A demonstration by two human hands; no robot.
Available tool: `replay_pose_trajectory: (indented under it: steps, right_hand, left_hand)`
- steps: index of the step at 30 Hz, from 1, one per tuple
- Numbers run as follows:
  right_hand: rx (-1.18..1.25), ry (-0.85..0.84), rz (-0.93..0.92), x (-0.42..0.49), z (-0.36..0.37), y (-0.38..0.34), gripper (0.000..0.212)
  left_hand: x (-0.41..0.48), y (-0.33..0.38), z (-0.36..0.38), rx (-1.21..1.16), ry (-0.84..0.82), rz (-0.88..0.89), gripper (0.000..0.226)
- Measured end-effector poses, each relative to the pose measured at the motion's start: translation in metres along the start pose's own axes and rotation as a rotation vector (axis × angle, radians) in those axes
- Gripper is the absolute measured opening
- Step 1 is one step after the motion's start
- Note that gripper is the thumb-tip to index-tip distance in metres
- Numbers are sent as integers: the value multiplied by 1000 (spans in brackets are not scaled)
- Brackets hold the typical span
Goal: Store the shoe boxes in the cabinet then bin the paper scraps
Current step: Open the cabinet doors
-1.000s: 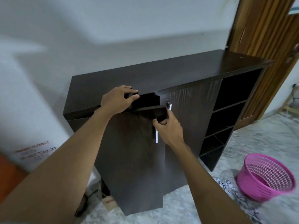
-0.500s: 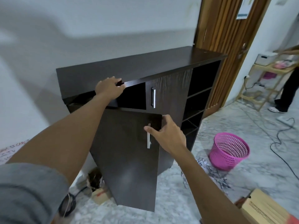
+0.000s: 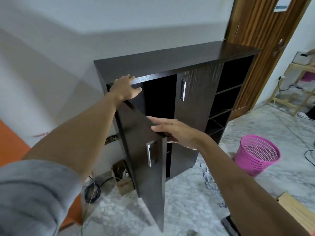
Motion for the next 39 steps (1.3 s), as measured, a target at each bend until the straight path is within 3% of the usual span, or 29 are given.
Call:
replay_pose_trajectory:
  steps: [2, 14, 20, 24, 29, 36, 39]
  right_hand:
    - [-38, -12, 15, 8, 14, -6, 60]
    - [-88, 22, -70, 25, 21, -25, 55]
    - [17, 500, 8, 31, -94, 22, 42]
    - [-67, 665, 47, 52, -170, 60, 45]
    - [-172, 761, 106, 87, -244, 96, 52]
    - [-263, 710, 109, 141, -291, 122, 58]
    - [-227, 757, 91, 159, -298, 131, 45]
  left_hand:
    - [-2, 1, 0, 10, -18, -13, 75]
    - [3, 7, 4, 78, 19, 17, 71]
    - [22, 28, 14, 126, 43, 60, 52]
    - [50, 49, 30, 43, 1, 54, 50]
    - [91, 77, 57, 28, -11, 43, 46]
    - [138, 115, 81, 45, 0, 42, 46]
    - [153, 123, 92, 26, 11, 45, 49]
Point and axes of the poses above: each hand's wrist, its own x-axis towards the middle knuckle, its own z-axis out of the palm, y = z × x, the point moved 10 cm from there along x, towards the middle knuckle, and after that the axes turned 14 degrees about -x, right-handed, at the moved point
